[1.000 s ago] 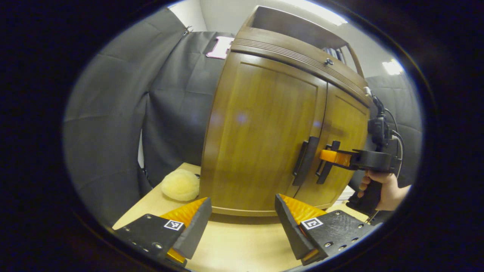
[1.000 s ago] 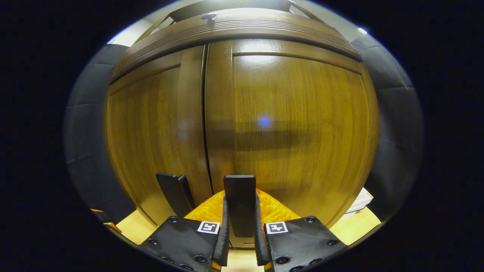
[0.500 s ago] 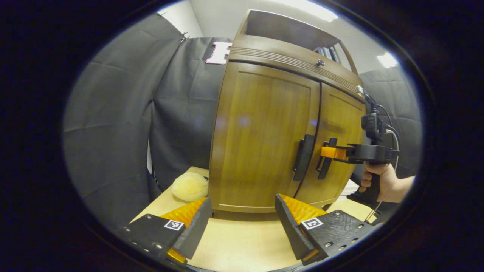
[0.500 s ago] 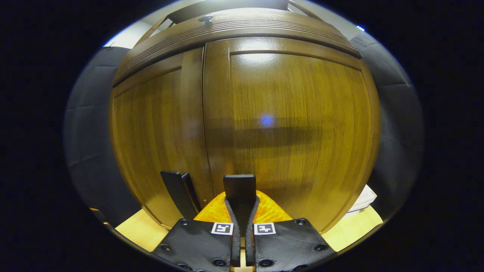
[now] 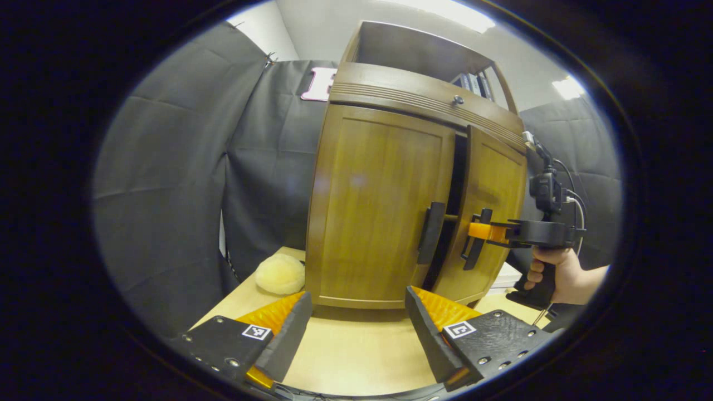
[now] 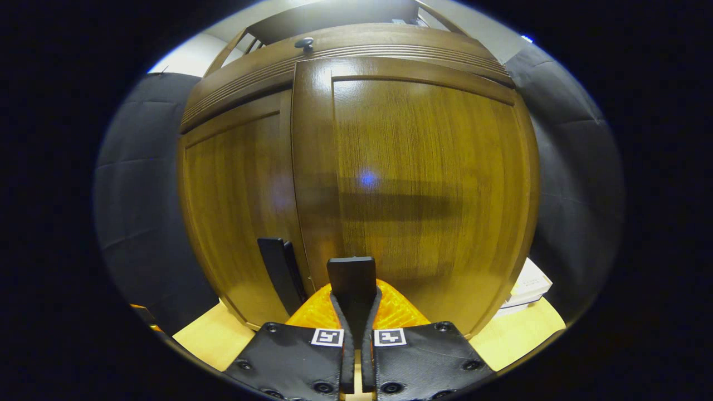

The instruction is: Open the right door of the double-door shoe cabinet with the right hand, and open the left door with the left hand.

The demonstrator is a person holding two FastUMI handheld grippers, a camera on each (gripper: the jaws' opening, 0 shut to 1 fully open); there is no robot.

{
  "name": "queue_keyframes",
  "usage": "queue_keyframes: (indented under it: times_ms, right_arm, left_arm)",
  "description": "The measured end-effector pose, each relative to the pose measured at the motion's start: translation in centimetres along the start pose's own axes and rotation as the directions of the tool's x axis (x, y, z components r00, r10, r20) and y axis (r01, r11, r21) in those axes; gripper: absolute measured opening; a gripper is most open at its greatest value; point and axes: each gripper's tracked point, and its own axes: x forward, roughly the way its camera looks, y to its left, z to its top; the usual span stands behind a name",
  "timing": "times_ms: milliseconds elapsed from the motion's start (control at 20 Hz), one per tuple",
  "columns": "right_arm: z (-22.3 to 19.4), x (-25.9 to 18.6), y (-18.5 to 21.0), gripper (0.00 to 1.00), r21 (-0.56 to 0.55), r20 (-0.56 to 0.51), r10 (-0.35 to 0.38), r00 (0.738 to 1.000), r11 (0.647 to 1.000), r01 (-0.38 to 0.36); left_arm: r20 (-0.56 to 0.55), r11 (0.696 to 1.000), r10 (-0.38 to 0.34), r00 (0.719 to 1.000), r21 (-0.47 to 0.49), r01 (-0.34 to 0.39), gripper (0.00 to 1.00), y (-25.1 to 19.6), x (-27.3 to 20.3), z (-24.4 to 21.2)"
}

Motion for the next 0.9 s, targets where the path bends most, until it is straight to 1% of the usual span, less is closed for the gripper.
queue_keyframes:
  times_ms: [50, 100, 150, 200, 250, 300, 350, 400, 550, 700, 800, 900]
  right_arm:
    - [-0.1, -0.7, -0.1, 0.07, 0.001, 0.001, 0.004, 1.0, 1.0, -0.004]
    - [-0.2, -1.2, -0.2, 0.04, 0.001, 0.001, 0.011, 1.0, 1.0, -0.011]
    - [-0.4, -1.7, -0.4, 0.04, -0.003, -0.002, 0.019, 1.0, 1.0, -0.019]
    - [-0.5, -2.2, -0.5, 0.06, -0.006, -0.002, 0.027, 1.0, 1.0, -0.027]
    - [-0.5, -2.8, -0.6, 0.04, -0.008, -0.002, 0.035, 0.999, 0.999, -0.035]
    - [-0.6, -3.3, -0.7, 0.04, -0.01, -0.003, 0.043, 0.999, 0.999, -0.043]
    - [-0.8, -4.0, -0.9, 0.04, -0.012, -0.005, 0.046, 0.999, 0.999, -0.046]
    - [-0.8, -4.5, -1.2, 0.04, -0.013, -0.004, 0.046, 0.999, 0.999, -0.046]
    - [-1.1, -6.3, -2.0, 0.03, -0.016, -0.001, 0.041, 0.999, 0.999, -0.041]
    - [-1.2, -7.8, -2.9, 0.03, -0.015, 0.001, 0.042, 0.999, 0.999, -0.042]
    - [-1.5, -8.7, -3.6, 0.03, -0.012, 0.005, 0.038, 0.999, 0.999, -0.038]
    - [-1.6, -9.6, -4.2, 0.04, -0.008, 0.005, 0.024, 1.0, 1.0, -0.024]
  left_arm:
    - [0.0, 1.0, -0.005, 1.0, 0.003, 0.005, 0.97, -0.1, 0.2, 0.1]
    - [0.001, 1.0, -0.007, 1.0, 0.006, 0.007, 0.96, -0.1, 0.7, 0.2]
    - [-0.001, 1.0, -0.005, 1.0, 0.006, 0.005, 0.96, -0.1, 1.2, 0.3]
    - [-0.001, 1.0, -0.002, 1.0, 0.003, 0.002, 0.97, 0.0, 1.6, 0.5]
    - [0.004, 1.0, 0.003, 1.0, 0.001, -0.003, 0.97, 0.1, 2.0, 0.9]
    - [0.01, 1.0, 0.012, 1.0, 0.006, -0.012, 0.96, 0.6, 2.2, 1.3]
    - [0.02, 1.0, 0.027, 0.999, 0.013, -0.027, 0.97, 0.9, 2.7, 1.8]
    - [0.027, 0.999, 0.036, 0.999, 0.013, -0.036, 0.96, 1.4, 3.1, 2.2]
    - [0.033, 1.0, 0.031, 0.999, -0.007, -0.03, 0.97, 1.9, 4.0, 3.0]
    - [0.036, 0.999, 0.027, 0.999, 0.025, -0.028, 0.97, 3.1, 5.1, 3.3]
    - [0.018, 0.999, 0.037, 0.999, 0.036, -0.038, 0.97, 3.5, 5.8, 3.1]
    - [0.024, 0.999, 0.033, 0.999, 0.011, -0.033, 0.96, 3.6, 6.1, 3.6]
